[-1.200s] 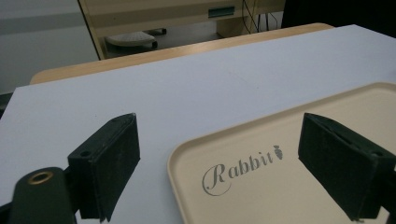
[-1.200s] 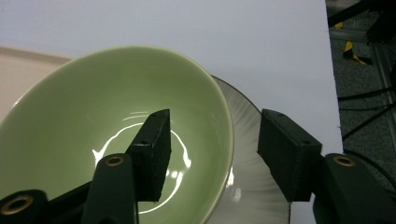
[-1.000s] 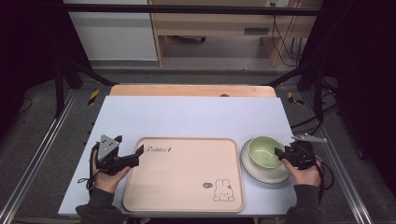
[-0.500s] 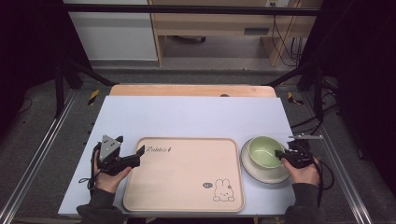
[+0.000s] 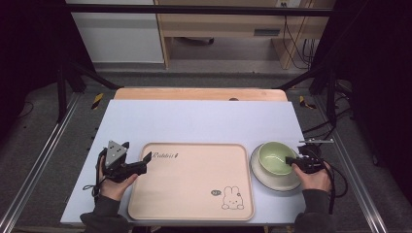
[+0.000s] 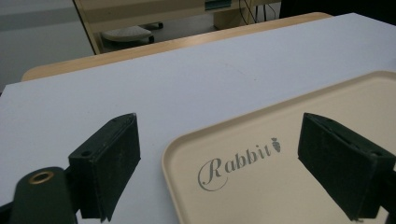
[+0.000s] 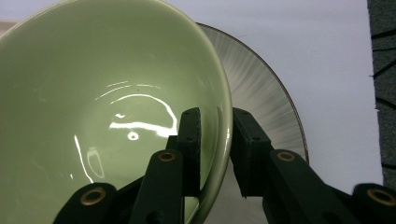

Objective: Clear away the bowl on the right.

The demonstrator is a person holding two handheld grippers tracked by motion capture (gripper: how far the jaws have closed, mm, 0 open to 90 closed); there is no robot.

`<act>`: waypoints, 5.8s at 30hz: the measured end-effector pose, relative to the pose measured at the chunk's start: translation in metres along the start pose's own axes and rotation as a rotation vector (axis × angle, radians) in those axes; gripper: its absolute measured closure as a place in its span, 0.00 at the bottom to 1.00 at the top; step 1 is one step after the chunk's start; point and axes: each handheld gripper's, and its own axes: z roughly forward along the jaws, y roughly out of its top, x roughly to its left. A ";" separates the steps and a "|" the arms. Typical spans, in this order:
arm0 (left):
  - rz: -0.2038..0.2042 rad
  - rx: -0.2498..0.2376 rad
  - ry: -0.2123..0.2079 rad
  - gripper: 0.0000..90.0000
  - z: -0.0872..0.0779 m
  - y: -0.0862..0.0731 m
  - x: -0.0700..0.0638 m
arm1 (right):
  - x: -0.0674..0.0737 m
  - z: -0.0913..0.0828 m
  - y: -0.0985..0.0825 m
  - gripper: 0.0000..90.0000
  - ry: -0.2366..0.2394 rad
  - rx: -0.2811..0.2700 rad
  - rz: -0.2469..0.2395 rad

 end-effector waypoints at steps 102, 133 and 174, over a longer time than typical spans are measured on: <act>-0.011 -0.002 -0.021 0.14 0.000 0.002 0.001 | 0.026 -0.033 0.013 0.93 0.052 -0.107 -0.053; -0.012 -0.013 -0.026 0.15 -0.002 0.003 0.000 | 0.069 -0.051 0.020 0.93 0.188 -0.165 -0.158; -0.007 -0.024 -0.048 0.14 -0.002 0.006 -0.003 | 0.135 -0.041 0.047 0.92 0.287 -0.195 -0.246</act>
